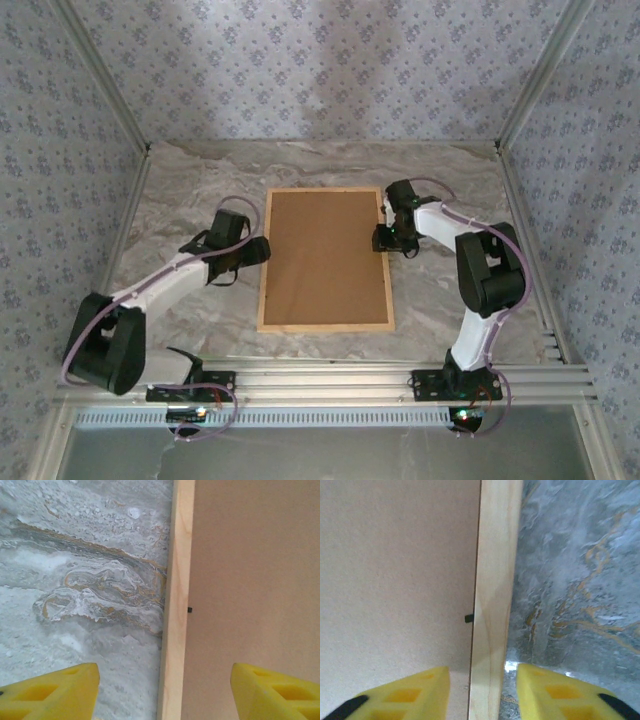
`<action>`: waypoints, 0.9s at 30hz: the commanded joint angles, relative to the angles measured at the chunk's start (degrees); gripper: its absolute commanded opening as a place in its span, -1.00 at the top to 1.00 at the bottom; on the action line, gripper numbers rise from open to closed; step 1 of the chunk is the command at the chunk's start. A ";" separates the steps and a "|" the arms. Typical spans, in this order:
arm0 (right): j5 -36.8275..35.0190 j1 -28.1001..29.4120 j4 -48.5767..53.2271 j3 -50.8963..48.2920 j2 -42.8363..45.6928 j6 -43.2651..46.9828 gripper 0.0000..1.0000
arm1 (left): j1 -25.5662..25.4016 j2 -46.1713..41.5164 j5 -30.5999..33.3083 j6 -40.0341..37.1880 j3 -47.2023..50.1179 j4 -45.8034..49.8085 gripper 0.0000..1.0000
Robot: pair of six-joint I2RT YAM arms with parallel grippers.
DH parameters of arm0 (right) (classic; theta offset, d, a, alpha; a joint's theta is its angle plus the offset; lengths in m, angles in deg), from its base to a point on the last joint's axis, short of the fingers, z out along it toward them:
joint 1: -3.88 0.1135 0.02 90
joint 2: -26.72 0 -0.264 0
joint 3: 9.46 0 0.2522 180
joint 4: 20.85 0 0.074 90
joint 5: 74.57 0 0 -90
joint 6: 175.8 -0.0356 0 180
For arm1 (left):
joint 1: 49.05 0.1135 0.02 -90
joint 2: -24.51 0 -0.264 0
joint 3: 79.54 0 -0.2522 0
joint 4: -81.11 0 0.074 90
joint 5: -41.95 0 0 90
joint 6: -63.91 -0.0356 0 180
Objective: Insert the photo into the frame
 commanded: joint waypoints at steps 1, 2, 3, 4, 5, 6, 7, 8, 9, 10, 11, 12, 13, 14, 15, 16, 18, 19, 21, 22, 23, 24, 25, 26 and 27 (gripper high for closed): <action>-0.76 -1.83 0.42 1.38 3.62 -0.79 -0.06 | 1.69 4.04 -5.03 0.66 -3.10 -3.43 -0.42; 0.04 -2.23 -0.89 1.17 3.94 -1.56 -0.14 | 1.86 5.45 -5.54 0.68 -3.49 -3.88 -0.42; 0.98 -2.64 -2.71 1.16 4.00 -2.40 -0.21 | 1.85 6.51 -5.85 0.69 -3.71 -4.64 -0.42; 1.40 -2.87 -4.21 1.16 3.73 -3.13 -0.27 | 1.85 7.56 -6.14 0.78 -3.69 -5.46 -0.42; 1.63 -3.16 -5.89 1.16 3.15 -4.03 -0.31 | 1.85 8.66 -6.20 1.02 -3.84 -6.35 -0.42; 2.30 -3.15 -6.93 1.16 2.17 -4.80 -0.35 | 1.85 9.82 -6.34 1.12 -3.94 -6.99 -0.42; 2.66 -3.15 -7.49 1.60 1.28 -5.31 -0.38 | 1.85 10.87 -6.45 1.21 -4.21 -7.29 -0.42; 3.07 -3.15 -7.72 2.54 -0.01 -5.54 -0.39 | 1.89 11.97 -6.53 1.21 -4.54 -7.46 -0.42; 3.32 -3.12 -7.64 3.68 -1.26 -5.73 -0.40 | 1.87 12.97 -6.73 1.17 -4.71 -7.41 -0.42; 3.41 -3.09 -7.67 4.43 -2.16 -5.82 -0.40 | 1.85 13.71 -6.94 1.08 -4.85 -7.54 -0.42; 3.48 -3.08 -7.82 5.07 -3.07 -5.98 -0.41 | 1.85 14.45 -7.37 1.09 -4.69 -7.80 -0.42; 3.58 -3.04 -7.98 5.68 -3.83 -6.03 -0.41 | 1.84 15.04 -8.01 1.08 -4.55 -8.17 -0.42; 3.77 -2.98 -8.24 6.04 -4.41 -6.21 -0.42 | 1.84 15.44 -8.67 1.21 -4.38 -8.31 -0.42; 4.11 -2.84 -8.37 6.63 -5.08 -6.34 -0.41 | 1.80 15.80 -9.58 1.38 -4.15 -8.59 -0.42; 4.75 -2.72 -8.70 7.07 -5.62 -6.41 -0.42 | 1.69 15.92 -10.42 1.47 -3.60 -9.08 -0.42; 5.22 -2.57 -9.27 7.18 -6.01 -6.56 -0.41 | 1.51 15.84 -11.19 1.52 -3.16 -9.50 -0.43; 5.89 -2.10 -9.89 7.94 -7.13 -7.04 -0.42 | 0.71 15.20 -12.69 1.65 -1.72 -11.01 -0.42; 6.01 -1.99 -9.82 8.28 -7.74 -7.21 -0.42 | 0.09 15.05 -13.14 1.56 -1.26 -11.61 -0.42; 6.63 -1.72 -10.17 8.93 -8.83 -7.46 -0.41 | -1.27 14.54 -13.91 1.56 -0.45 -11.87 -0.42; 7.09 -1.62 -10.53 9.25 -9.20 -7.62 -0.41 | -1.95 14.30 -14.07 1.56 -0.19 -11.87 -0.42; 7.63 -1.45 -10.79 9.56 -9.69 -7.82 -0.41 | -2.84 14.12 -14.20 1.56 0.20 -11.87 -0.42; 8.04 -1.28 -10.86 10.07 -10.19 -7.92 -0.40 | -3.53 13.69 -14.27 1.80 0.65 -11.79 -0.41; 8.43 -1.10 -11.08 10.57 -10.58 -7.90 -0.39 | -4.27 13.20 -14.41 2.03 1.23 -11.86 -0.41; 8.98 -0.96 -11.31 11.24 -11.12 -8.02 -0.38 | -5.03 12.45 -14.62 2.34 2.15 -12.08 -0.40; 9.79 -0.58 -11.48 12.10 -11.75 -8.11 -0.37 | -5.91 11.47 -14.71 2.75 3.06 -12.37 -0.40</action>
